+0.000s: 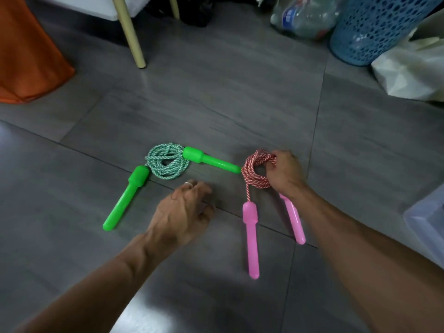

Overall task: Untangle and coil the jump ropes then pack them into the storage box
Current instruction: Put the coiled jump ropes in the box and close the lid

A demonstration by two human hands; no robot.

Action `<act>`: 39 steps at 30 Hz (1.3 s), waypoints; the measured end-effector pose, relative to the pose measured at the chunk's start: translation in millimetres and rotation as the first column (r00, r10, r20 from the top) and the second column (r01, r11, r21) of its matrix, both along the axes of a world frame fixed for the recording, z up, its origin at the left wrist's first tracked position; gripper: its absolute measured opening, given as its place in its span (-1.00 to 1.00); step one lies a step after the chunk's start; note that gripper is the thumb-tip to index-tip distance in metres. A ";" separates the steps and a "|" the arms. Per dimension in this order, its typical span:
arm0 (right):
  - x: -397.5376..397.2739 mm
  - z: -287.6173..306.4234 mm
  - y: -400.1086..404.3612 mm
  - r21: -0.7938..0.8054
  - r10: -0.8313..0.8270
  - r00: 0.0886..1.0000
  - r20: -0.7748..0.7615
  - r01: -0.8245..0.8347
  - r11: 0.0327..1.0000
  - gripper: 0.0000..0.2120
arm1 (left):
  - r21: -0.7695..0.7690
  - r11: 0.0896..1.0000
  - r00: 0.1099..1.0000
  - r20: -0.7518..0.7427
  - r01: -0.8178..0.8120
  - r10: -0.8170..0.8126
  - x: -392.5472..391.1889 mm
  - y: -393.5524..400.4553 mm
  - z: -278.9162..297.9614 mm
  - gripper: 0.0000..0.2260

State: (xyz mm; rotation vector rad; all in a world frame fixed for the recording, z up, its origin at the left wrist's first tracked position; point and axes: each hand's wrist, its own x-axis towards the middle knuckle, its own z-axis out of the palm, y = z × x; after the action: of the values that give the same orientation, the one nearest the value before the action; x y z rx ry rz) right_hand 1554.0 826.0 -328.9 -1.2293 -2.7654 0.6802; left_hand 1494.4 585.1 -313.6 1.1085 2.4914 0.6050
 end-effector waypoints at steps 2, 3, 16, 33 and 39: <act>-13.5 3.2 -3.3 0.034 0.011 1.000 -0.023 -0.010 0.999 -0.77 | 0.058 0.995 0.995 -0.041 -0.087 0.089 -22.3 -0.1 -5.5 -0.63; -20.0 5.5 -5.4 0.048 0.007 1.000 -0.026 -0.005 0.999 -0.75 | 0.080 0.989 0.988 -0.089 -0.122 0.129 -34.3 -1.1 -8.2 -0.63; -66.3 20.5 -29.2 0.122 0.087 0.984 -0.155 -0.068 0.990 -0.74 | -0.142 0.849 0.859 -0.028 -0.510 0.511 -100.7 -9.2 -26.9 -0.62; -12.8 110.3 -34.5 0.160 0.063 0.929 -0.365 -0.004 0.987 -0.75 | 0.152 0.974 0.980 0.139 -0.165 0.144 -26.8 -9.6 41.7 -0.72; 74.3 190.4 -34.0 0.250 0.029 0.902 -0.432 0.089 0.964 -0.76 | 0.241 0.969 0.992 0.124 -0.049 0.019 14.7 12.4 120.1 -0.70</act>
State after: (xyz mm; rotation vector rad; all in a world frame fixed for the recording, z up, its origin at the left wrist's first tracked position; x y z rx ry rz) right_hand 1628.3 792.0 -138.5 -0.9296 -2.3676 0.4856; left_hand 1509.1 597.5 -193.5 1.0792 2.3830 0.9810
